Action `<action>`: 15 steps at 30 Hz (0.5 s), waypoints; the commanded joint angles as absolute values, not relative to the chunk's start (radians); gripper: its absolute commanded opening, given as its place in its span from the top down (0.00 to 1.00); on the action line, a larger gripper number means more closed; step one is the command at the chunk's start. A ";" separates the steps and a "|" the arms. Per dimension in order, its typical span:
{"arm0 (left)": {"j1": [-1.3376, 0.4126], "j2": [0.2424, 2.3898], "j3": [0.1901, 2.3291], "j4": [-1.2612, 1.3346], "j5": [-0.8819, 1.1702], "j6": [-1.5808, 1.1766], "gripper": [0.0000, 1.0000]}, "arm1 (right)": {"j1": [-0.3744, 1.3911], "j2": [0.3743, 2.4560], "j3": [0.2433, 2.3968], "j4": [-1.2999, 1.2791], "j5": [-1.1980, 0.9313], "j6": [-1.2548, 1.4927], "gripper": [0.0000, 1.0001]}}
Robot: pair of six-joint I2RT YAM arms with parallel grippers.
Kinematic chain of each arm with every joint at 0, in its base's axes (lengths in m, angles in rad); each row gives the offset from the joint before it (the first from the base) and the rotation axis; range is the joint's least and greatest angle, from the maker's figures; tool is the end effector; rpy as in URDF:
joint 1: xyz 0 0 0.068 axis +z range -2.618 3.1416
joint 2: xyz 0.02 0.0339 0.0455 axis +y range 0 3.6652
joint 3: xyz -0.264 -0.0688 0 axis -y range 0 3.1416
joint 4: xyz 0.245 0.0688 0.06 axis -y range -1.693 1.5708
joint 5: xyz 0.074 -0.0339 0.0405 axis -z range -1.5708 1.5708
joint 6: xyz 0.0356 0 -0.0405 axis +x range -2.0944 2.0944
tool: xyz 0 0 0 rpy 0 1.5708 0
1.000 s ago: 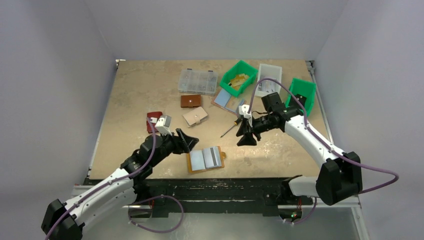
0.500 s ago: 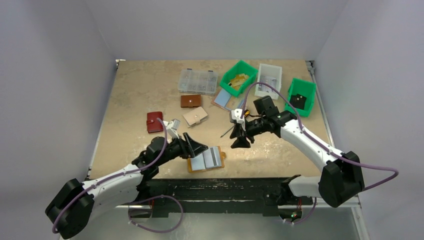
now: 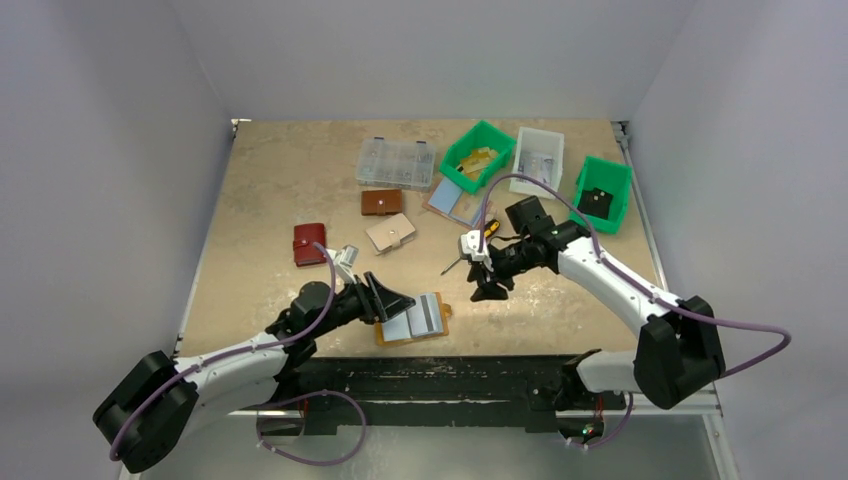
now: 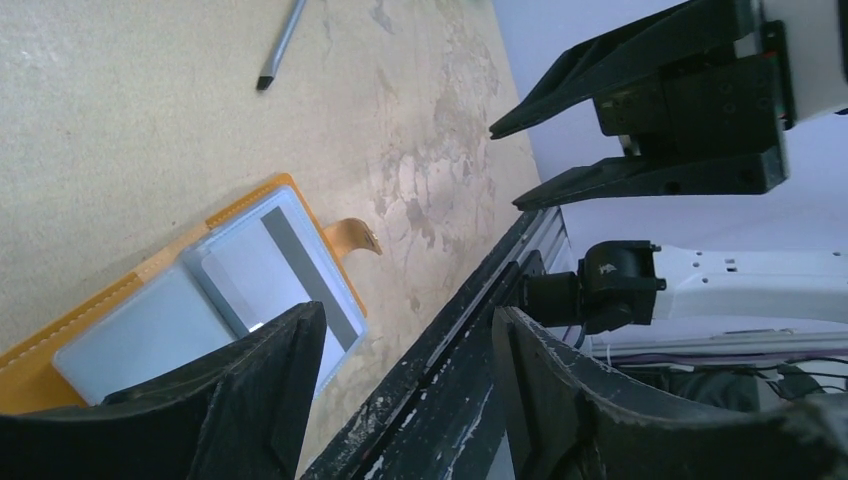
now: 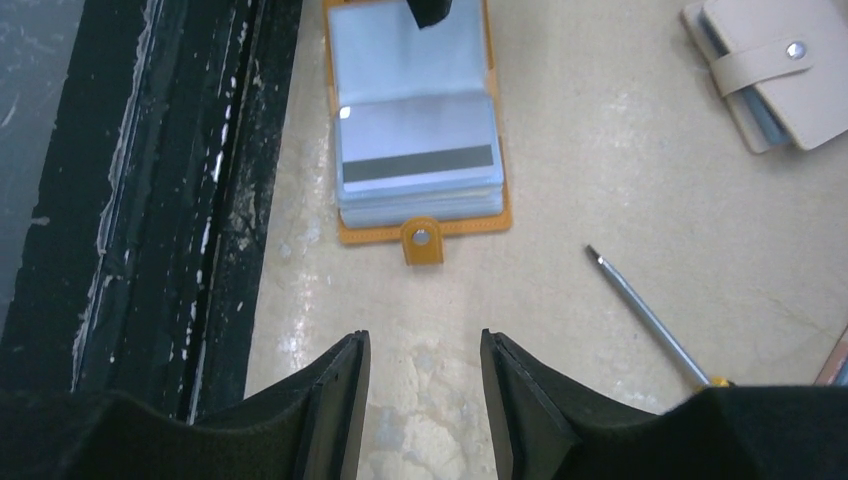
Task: Take the credit cards out of the card holder
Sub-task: Remove the credit card from the card holder.
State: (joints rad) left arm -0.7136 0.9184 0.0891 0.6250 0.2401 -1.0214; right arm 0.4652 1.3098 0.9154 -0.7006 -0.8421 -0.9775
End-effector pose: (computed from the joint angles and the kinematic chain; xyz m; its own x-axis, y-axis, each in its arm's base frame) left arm 0.1273 -0.1215 0.1611 -0.7724 -0.4269 -0.4702 0.2931 0.4171 -0.8603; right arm 0.2078 0.1340 0.2430 0.0567 -0.5893 -0.8059 -0.9965 -0.0836 -0.0090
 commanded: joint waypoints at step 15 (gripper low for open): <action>-0.737 0.791 0.087 0.537 0.314 -1.044 0.35 | 0.257 1.286 0.921 -0.826 -0.865 -1.125 0.47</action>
State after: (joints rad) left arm -0.7303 0.8093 0.0856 0.5659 0.3084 -1.0557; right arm 0.2737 1.3209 0.9154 -0.8097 -0.8318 -1.0969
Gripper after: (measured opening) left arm 0.649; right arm 0.527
